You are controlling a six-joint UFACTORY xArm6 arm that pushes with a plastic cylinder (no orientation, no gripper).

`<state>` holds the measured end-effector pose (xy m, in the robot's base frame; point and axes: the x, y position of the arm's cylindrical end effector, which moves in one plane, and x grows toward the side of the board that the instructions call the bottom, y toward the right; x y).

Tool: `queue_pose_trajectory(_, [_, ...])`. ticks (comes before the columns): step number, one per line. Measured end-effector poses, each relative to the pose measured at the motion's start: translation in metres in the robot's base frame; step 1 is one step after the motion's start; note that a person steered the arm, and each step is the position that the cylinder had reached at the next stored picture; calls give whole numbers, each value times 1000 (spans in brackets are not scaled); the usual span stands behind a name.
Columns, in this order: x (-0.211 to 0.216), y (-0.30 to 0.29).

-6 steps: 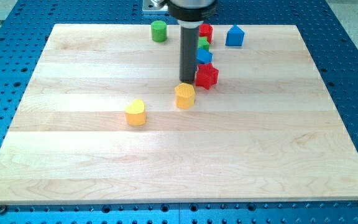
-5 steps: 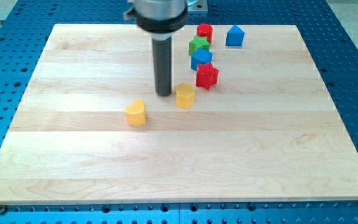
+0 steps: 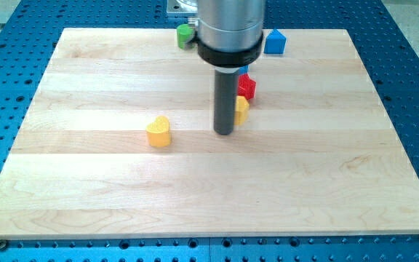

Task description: Adjust the yellow blocks in a vertical line below the red star

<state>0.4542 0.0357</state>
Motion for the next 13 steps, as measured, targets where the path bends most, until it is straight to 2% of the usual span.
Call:
queue_pose_trajectory(1, [0, 33])
queue_pose_trajectory(2, [47, -6])
queue_pose_trajectory(3, [113, -128])
queue_pose_trajectory(4, [85, -191])
queue_pose_trajectory(6, [14, -132])
queue_pose_trajectory(8, [13, -34])
queue_pose_trajectory(9, [16, -120])
queue_pose_trajectory(11, [-38, -38])
queue_pose_trajectory(12, [-11, -16])
queue_pose_trajectory(13, [-1, -19])
